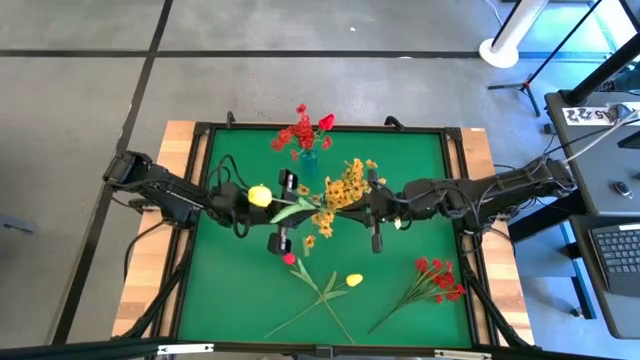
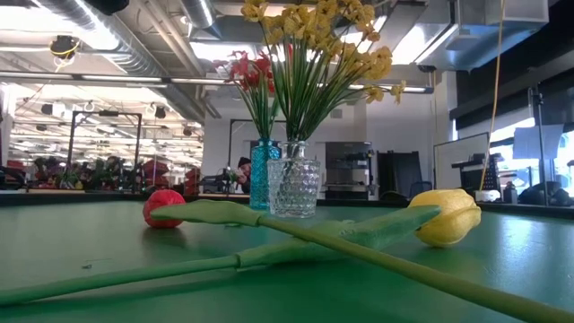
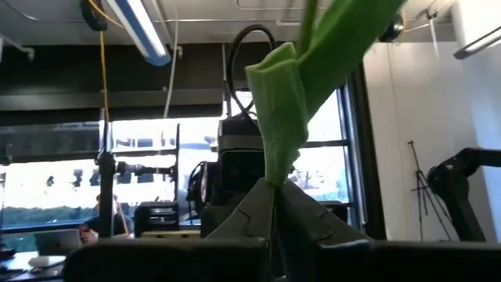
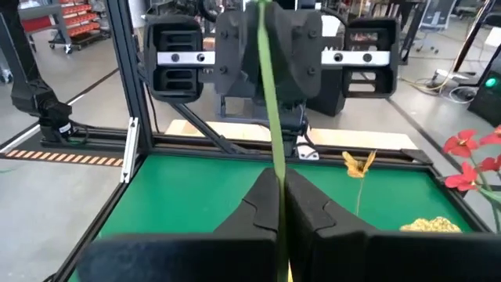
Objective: Sort flowers into vase by color
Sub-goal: Adjust the yellow flower in the transparent vase
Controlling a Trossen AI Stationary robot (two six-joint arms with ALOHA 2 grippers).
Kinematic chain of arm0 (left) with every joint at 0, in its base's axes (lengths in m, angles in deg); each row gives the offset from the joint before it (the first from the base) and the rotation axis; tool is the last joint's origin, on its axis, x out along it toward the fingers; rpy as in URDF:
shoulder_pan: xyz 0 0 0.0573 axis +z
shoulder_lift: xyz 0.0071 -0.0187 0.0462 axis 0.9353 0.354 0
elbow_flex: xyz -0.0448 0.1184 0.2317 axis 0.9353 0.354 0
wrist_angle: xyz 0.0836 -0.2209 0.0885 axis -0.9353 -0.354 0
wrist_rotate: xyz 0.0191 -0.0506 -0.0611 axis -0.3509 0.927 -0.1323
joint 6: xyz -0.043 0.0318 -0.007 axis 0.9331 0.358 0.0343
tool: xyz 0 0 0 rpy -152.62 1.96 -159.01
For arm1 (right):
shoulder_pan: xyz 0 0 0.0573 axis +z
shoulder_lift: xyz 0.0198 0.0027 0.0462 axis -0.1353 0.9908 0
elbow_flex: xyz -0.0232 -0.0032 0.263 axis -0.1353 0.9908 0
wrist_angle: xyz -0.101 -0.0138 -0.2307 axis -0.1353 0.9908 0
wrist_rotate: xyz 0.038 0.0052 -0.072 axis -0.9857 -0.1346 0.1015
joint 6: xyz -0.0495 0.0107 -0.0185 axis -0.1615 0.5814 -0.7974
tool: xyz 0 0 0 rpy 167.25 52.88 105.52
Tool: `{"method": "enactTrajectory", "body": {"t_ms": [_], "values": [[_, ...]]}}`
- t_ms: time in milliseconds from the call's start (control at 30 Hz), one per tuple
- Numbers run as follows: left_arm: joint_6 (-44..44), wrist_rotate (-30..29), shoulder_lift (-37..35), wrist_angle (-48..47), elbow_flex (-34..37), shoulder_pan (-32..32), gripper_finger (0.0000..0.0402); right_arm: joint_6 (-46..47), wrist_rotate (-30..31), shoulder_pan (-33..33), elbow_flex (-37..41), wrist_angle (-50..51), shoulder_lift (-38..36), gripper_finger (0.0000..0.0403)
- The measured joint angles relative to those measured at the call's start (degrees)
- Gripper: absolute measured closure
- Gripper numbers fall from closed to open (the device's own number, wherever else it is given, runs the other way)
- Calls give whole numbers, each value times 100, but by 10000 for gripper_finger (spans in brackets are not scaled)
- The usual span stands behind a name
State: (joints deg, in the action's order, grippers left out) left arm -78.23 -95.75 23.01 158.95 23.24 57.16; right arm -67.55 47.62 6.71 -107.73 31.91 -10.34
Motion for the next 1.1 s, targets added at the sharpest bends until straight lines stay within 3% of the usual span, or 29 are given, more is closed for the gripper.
{"method": "enactTrajectory", "body": {"t_ms": [300, 633, 867, 1100], "values": [[3, -467, -8, -142, 0, -12, 400, 18, 8, -26, 2, 118, -2, 388], [-441, -1367, -611, -1157, 0, -321, 401, -22, 15, -23, 7, 611, -347, 254], [-972, -2305, -1437, -2113, 0, -894, 401, 5, 12, -22, 7, 890, -872, 184], [-1252, -3771, -2160, -3297, 0, -1680, 401, 121, 170, -22, 7, 1492, -1330, 176]]}}
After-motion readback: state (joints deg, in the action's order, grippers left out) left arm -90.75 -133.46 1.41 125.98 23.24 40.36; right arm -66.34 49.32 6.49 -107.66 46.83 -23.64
